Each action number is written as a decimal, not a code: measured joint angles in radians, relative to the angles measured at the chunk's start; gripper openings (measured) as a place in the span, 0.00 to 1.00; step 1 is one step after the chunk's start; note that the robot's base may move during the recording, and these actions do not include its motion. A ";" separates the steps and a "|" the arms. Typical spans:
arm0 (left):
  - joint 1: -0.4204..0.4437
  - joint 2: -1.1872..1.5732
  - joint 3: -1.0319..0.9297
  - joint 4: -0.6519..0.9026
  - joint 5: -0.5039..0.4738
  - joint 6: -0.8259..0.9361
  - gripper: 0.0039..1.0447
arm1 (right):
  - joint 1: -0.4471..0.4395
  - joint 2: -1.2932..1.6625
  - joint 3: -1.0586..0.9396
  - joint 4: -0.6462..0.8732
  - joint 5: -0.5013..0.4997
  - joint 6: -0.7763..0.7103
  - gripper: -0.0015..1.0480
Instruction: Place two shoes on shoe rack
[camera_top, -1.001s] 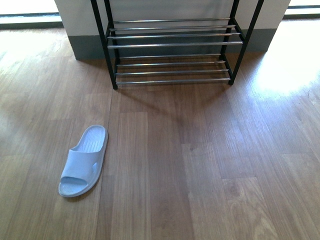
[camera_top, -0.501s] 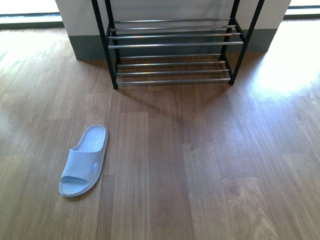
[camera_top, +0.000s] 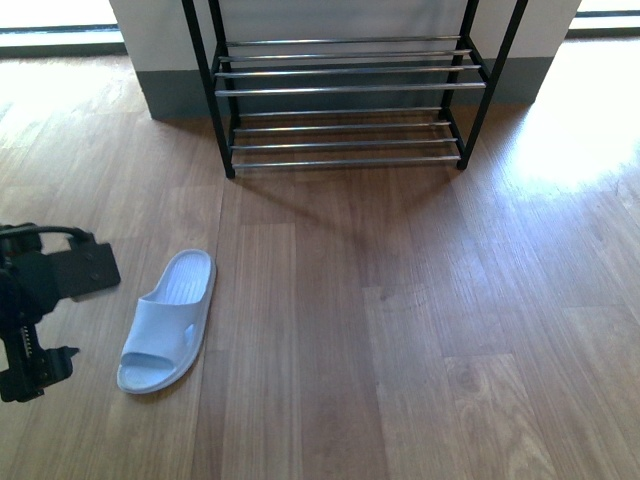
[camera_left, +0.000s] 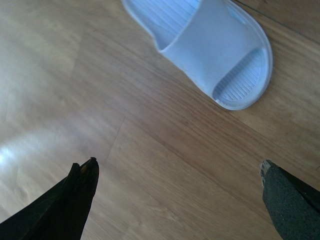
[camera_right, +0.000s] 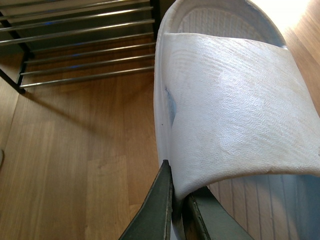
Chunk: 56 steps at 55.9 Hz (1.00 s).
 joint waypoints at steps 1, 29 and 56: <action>-0.002 0.015 0.014 -0.002 -0.003 0.027 0.91 | 0.000 0.000 0.000 0.000 0.000 0.000 0.02; -0.083 0.454 0.510 -0.156 0.054 0.308 0.91 | 0.000 0.000 0.000 0.000 0.000 0.000 0.02; -0.109 0.474 0.590 -0.441 -0.029 -0.166 0.91 | 0.000 0.000 0.000 0.000 0.000 0.000 0.02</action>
